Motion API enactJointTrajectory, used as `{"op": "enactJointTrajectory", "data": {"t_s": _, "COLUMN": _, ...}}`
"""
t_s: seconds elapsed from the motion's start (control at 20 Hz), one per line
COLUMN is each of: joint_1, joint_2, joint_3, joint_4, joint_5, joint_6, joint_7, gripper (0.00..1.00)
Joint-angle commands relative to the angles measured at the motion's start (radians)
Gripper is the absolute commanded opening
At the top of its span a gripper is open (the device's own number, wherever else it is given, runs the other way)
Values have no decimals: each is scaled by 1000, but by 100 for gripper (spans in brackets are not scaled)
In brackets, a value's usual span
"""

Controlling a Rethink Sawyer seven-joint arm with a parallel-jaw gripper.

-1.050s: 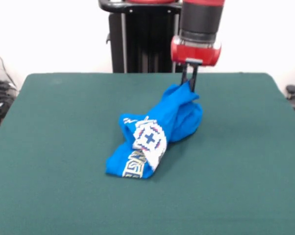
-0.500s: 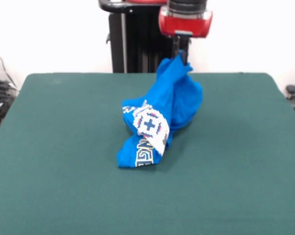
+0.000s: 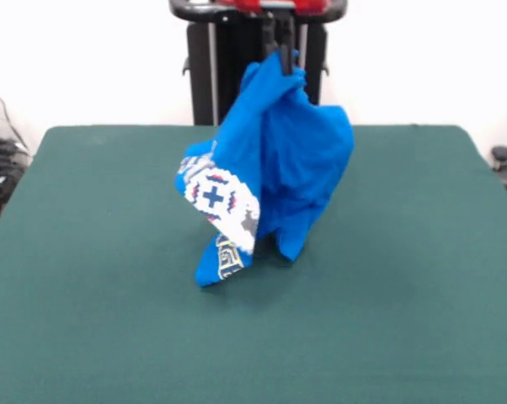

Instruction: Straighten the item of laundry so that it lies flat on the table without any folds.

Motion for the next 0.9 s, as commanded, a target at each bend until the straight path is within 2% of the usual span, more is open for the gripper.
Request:
{"op": "enactJointTrajectory", "data": {"t_s": 0.05, "joint_1": -30, "joint_2": 30, "joint_3": 103, "joint_4": -138, "joint_5": 70, "joint_6": 37, "joint_7": 182, "gripper": 0}}
{"op": "enactJointTrajectory", "data": {"t_s": 0.35, "joint_1": 36, "joint_2": 37, "joint_3": 20, "joint_4": -287, "joint_5": -1, "joint_6": 227, "joint_7": 265, "gripper": 0}}
{"op": "enactJointTrajectory", "data": {"t_s": 0.6, "joint_1": 56, "joint_2": 33, "joint_3": -6, "joint_4": -331, "joint_5": -11, "joint_6": 258, "joint_7": 282, "gripper": 0}}
{"op": "enactJointTrajectory", "data": {"t_s": 0.75, "joint_1": 39, "joint_2": 37, "joint_3": -11, "joint_4": -283, "joint_5": -12, "joint_6": 171, "joint_7": 257, "gripper": 0}}
{"op": "enactJointTrajectory", "data": {"t_s": 0.9, "joint_1": 0, "joint_2": 36, "joint_3": 46, "joint_4": -119, "joint_5": 36, "joint_6": -41, "joint_7": 232, "gripper": 0}}
